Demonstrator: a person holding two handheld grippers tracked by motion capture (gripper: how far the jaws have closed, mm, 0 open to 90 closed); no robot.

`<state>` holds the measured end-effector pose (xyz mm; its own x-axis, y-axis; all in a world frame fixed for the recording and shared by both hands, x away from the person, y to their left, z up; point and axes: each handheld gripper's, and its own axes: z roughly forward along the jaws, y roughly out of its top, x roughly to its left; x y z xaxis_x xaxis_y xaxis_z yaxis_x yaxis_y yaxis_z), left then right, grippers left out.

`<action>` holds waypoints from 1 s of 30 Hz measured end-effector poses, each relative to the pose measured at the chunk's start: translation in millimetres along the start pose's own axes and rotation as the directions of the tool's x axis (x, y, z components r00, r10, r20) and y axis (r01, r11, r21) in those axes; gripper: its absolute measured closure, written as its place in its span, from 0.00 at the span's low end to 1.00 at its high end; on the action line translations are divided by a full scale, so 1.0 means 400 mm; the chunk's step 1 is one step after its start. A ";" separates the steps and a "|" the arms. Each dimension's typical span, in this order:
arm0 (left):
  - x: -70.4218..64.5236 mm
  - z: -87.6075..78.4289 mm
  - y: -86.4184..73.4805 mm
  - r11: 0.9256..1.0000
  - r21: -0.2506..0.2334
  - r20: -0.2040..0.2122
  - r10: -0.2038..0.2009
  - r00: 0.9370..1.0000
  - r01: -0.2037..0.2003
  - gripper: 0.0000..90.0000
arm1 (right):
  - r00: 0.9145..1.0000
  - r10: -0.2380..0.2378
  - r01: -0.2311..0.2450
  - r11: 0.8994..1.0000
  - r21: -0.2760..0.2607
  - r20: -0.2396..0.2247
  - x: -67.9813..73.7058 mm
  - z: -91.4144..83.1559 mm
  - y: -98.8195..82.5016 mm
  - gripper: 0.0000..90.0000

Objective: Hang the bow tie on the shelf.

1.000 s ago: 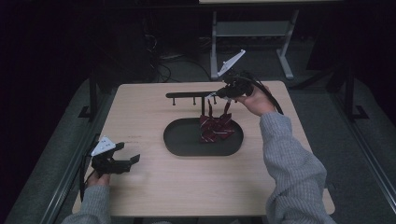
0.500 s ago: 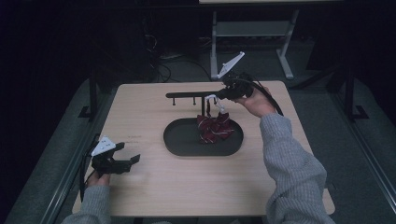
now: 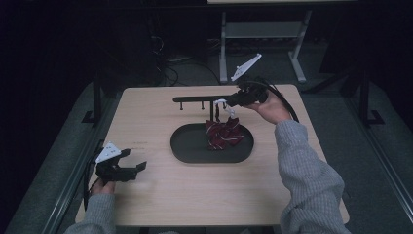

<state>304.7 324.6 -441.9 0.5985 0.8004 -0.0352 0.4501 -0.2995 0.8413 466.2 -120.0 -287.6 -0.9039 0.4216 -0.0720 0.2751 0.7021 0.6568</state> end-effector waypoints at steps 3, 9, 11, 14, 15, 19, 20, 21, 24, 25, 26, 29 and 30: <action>-0.002 0.001 0.000 1.000 0.007 0.004 0.003 1.000 -0.003 0.14 | 1.000 0.020 -0.020 1.000 -0.004 -0.012 0.001 -0.003 -0.005 0.82; -0.004 0.002 0.000 1.000 0.001 0.006 0.004 1.000 -0.004 0.14 | 0.999 0.038 -0.038 0.999 -0.004 -0.028 0.001 -0.009 -0.011 0.79; -0.003 0.000 0.000 1.000 0.000 0.005 0.002 1.000 -0.002 0.14 | 0.999 0.040 -0.040 0.999 -0.009 -0.028 0.001 -0.014 -0.013 0.79; -0.002 0.000 0.000 1.000 0.002 0.005 0.003 1.000 -0.003 0.14 | 0.999 0.044 -0.045 0.999 -0.012 -0.028 0.000 -0.017 -0.015 0.78; -0.003 0.000 0.000 1.000 0.003 0.005 0.004 1.000 -0.004 0.14 | 0.999 0.045 -0.045 0.999 -0.011 -0.027 0.000 -0.018 -0.015 0.78; -0.003 0.000 0.000 1.000 0.004 0.004 0.004 1.000 -0.004 0.15 | 0.998 0.052 -0.053 0.998 -0.016 -0.030 0.002 -0.023 -0.018 0.77; -0.003 0.000 0.000 1.000 0.004 0.004 0.004 1.000 -0.005 0.14 | 0.998 0.049 -0.050 0.999 -0.018 -0.031 0.002 -0.024 -0.019 0.77; -0.003 0.000 0.000 1.000 0.003 0.005 0.005 1.000 -0.005 0.14 | 0.998 0.052 -0.052 0.998 -0.017 -0.035 0.003 -0.026 -0.020 0.76; -0.003 0.001 0.000 1.000 0.002 0.006 0.007 1.000 -0.007 0.14 | 0.998 0.054 -0.055 0.998 -0.017 -0.037 0.004 -0.028 -0.023 0.74; -0.004 0.001 0.000 1.000 0.001 0.005 0.006 1.000 -0.007 0.14 | 0.998 0.060 -0.061 0.998 -0.015 -0.037 0.006 -0.031 -0.025 0.73; -0.004 0.001 0.000 1.000 0.001 0.005 0.006 1.000 -0.007 0.14 | 0.998 0.060 -0.061 0.998 -0.015 -0.037 0.006 -0.031 -0.025 0.73; -0.004 0.001 0.000 1.000 0.002 0.005 0.007 1.000 -0.007 0.14 | 0.997 0.065 -0.065 0.998 -0.021 -0.040 0.006 -0.037 -0.029 0.72; -0.004 0.002 0.000 1.000 0.001 0.005 0.008 1.000 -0.008 0.14 | 0.997 0.064 -0.065 0.998 -0.023 -0.038 0.006 -0.039 -0.030 0.72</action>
<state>304.3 323.1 -442.3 0.6056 0.7952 -0.0316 0.4459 -0.3062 0.8411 455.5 -136.3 -283.9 -0.8961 0.4439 -0.0011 0.3258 0.6594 0.6776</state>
